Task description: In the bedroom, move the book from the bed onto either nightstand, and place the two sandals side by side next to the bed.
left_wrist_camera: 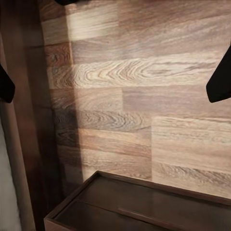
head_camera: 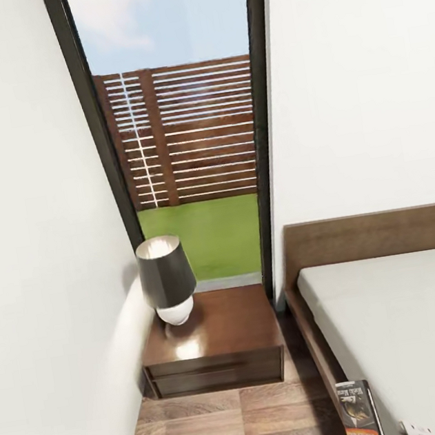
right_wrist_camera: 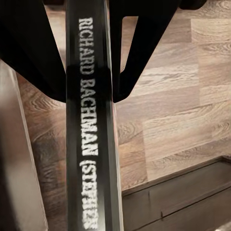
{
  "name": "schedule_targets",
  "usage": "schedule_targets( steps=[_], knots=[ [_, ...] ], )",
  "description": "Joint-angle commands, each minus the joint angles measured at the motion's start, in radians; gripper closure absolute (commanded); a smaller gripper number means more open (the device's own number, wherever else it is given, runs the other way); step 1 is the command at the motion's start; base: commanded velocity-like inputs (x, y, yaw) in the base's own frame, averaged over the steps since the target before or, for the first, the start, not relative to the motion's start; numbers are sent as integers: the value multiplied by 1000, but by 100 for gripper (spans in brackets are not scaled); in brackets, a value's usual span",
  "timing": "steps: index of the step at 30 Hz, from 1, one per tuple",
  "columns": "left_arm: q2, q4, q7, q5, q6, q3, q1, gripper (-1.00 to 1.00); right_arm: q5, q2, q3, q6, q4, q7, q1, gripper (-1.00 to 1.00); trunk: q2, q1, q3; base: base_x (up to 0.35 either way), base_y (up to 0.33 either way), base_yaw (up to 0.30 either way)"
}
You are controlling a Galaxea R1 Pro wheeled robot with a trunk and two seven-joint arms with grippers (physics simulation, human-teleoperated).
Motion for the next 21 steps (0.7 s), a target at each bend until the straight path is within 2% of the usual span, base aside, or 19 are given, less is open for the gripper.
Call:
schedule_targets(
  steps=[1,9,21],
  knots=[
    [0,1,-2,-11,-6,8,-1,-100,-10,0,6,-3,1,5,-1,100,-1,0,-1,148,0,0],
    [0,1,-2,-11,-5,8,-1,-100,-10,-1,6,-3,1,5,-1,100,-1,0,-1,79,0,0],
    [0,1,-2,-11,-5,8,-1,-100,-10,-1,6,-3,1,5,-1,100,-1,0,-1,305,0,0]
  ],
)
